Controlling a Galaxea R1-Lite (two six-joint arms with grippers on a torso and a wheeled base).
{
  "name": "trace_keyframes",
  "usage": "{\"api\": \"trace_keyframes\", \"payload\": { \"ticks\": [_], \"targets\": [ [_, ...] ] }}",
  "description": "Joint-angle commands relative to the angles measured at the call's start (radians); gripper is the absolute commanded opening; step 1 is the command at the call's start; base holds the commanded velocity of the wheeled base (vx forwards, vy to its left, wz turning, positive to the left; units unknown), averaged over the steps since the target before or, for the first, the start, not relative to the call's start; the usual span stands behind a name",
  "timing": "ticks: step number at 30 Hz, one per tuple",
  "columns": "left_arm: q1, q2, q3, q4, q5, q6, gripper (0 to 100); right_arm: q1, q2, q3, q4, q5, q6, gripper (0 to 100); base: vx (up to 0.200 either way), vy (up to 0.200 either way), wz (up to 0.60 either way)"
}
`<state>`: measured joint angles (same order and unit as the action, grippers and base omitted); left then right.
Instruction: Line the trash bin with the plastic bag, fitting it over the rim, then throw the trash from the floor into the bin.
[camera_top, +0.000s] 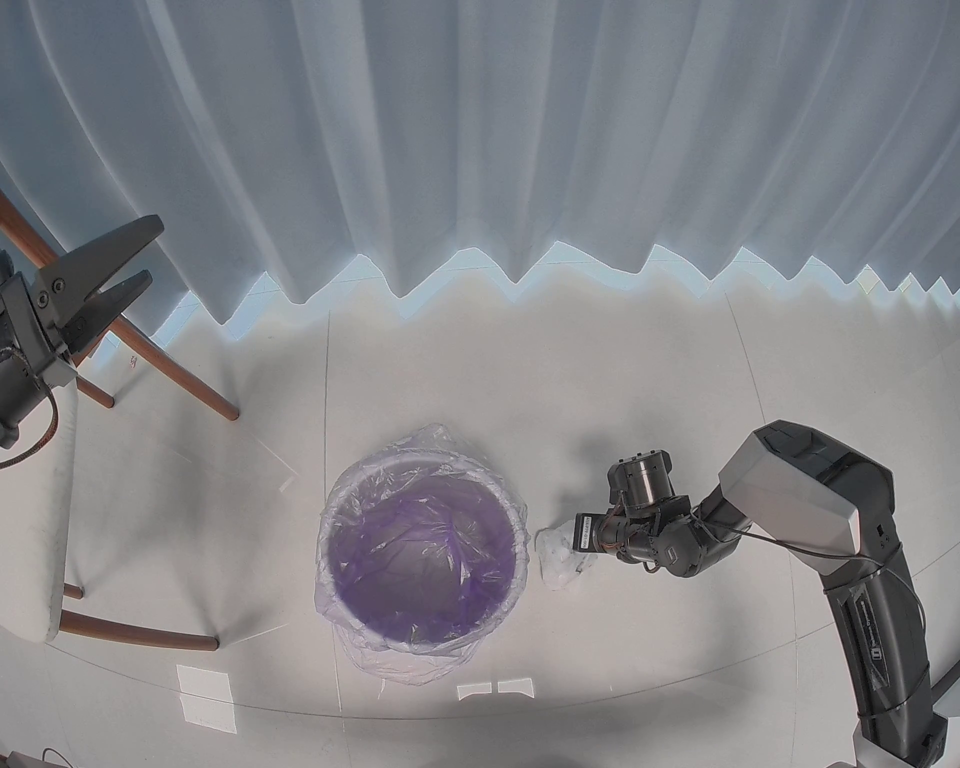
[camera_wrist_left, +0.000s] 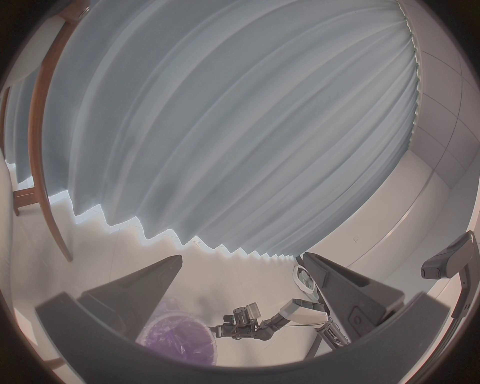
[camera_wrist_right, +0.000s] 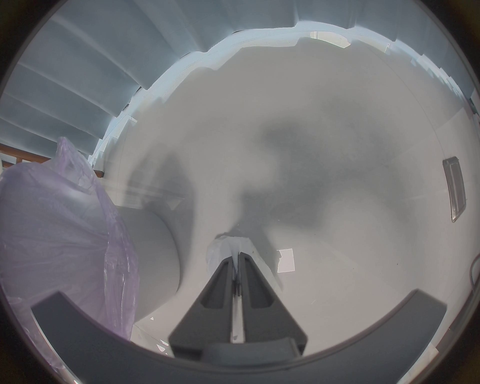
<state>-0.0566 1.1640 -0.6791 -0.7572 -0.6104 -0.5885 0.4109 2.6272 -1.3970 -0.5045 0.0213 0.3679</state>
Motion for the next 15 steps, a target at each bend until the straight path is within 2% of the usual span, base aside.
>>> {"api": "trace_keyframes", "payload": {
  "ticks": [1,5,9,11,15],
  "targets": [
    [0.0,0.002,0.0,-0.001,0.0,-0.001,100,0.0,-0.004,0.009,-0.003,0.0,0.0,0,0.0,0.0,0.0],
    [0.0,0.002,0.0,-0.001,0.0,-0.001,100,0.006,-0.061,0.078,-0.014,-0.006,0.017,0,0.0,0.0,0.0],
    [0.0,0.009,0.0,-0.001,0.0,-0.001,100,0.016,-0.193,0.216,-0.019,-0.003,0.103,0,0.0,0.0,0.0],
    [-0.002,0.023,0.009,0.001,-0.003,0.001,100,0.009,-0.334,0.357,-0.048,0.006,0.201,0,0.0,0.0,0.0],
    [-0.031,0.043,0.035,0.001,-0.003,0.006,100,-0.024,-0.576,0.567,-0.135,0.092,0.35,0,0.0,0.0,0.0]
  ]
}}
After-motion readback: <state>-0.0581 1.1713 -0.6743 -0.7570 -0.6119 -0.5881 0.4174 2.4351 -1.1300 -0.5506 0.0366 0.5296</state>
